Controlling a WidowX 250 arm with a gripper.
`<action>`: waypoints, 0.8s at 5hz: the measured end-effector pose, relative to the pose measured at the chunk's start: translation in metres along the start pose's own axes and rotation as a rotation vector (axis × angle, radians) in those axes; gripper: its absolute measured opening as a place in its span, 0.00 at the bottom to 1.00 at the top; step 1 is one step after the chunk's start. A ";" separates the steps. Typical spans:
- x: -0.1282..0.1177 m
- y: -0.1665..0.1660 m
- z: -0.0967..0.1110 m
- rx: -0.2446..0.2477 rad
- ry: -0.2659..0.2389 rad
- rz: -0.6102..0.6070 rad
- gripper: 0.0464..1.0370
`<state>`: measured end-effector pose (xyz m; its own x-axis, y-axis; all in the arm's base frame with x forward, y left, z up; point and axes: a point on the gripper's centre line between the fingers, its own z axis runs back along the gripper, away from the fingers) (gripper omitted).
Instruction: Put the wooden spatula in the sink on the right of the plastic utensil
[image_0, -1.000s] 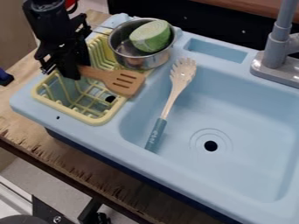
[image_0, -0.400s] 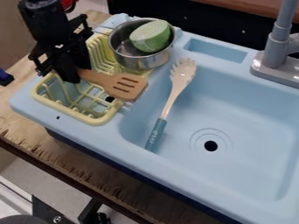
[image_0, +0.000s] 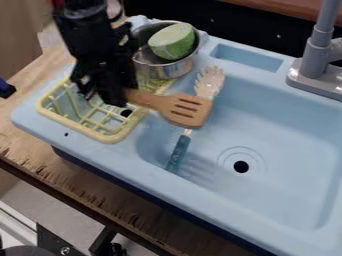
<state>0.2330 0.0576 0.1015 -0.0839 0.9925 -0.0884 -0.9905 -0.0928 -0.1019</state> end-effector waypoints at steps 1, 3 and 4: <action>-0.029 0.007 -0.006 0.017 0.008 0.057 0.24; -0.073 0.016 -0.016 0.056 0.015 0.102 0.24; -0.087 0.003 -0.018 0.024 0.027 0.083 0.24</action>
<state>0.2397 -0.0301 0.0906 -0.1633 0.9790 -0.1221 -0.9826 -0.1725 -0.0693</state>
